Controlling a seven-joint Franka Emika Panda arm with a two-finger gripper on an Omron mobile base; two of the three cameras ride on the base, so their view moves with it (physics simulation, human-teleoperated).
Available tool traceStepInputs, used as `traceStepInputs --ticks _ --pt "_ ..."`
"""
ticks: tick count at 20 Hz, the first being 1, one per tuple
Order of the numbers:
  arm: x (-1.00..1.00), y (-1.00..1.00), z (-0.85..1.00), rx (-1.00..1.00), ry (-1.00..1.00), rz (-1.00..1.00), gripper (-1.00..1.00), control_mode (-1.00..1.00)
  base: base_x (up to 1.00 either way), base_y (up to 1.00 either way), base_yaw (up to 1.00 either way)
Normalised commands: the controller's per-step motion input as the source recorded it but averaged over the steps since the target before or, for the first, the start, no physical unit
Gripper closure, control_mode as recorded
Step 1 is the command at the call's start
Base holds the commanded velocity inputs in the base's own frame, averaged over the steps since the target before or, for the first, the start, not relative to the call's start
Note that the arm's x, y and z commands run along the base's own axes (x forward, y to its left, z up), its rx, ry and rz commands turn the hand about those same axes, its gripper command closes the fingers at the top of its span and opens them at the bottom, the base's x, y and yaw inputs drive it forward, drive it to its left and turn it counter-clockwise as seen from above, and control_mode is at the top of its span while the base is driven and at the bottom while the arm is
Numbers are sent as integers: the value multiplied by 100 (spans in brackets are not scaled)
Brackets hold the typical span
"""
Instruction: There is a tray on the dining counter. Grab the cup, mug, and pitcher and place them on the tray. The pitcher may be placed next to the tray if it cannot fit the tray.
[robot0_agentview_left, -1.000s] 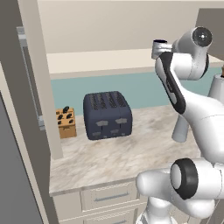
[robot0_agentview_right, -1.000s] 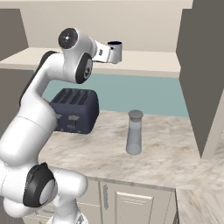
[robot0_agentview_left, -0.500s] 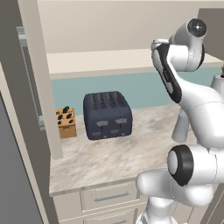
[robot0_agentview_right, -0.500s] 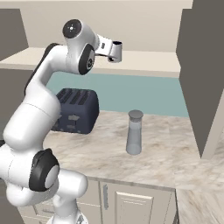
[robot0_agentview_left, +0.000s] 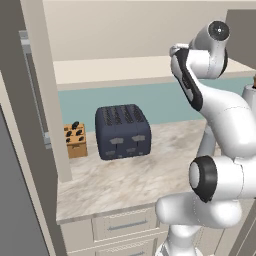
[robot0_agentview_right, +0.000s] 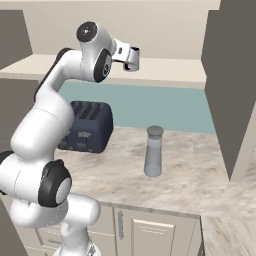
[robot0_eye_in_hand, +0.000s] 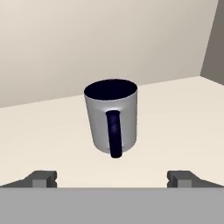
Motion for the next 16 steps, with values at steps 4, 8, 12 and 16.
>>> traceStepInputs --ticks 4,8,12,16 --pt "29 0 -3 0 0 0 -100 -100 0 0 0" --pt "26 0 -10 0 0 0 -100 -100 0 0 0" --pt "23 -8 -8 0 0 0 -100 -100 0 0 0" --pt "23 -15 -2 0 0 0 -100 -100 0 0 0"
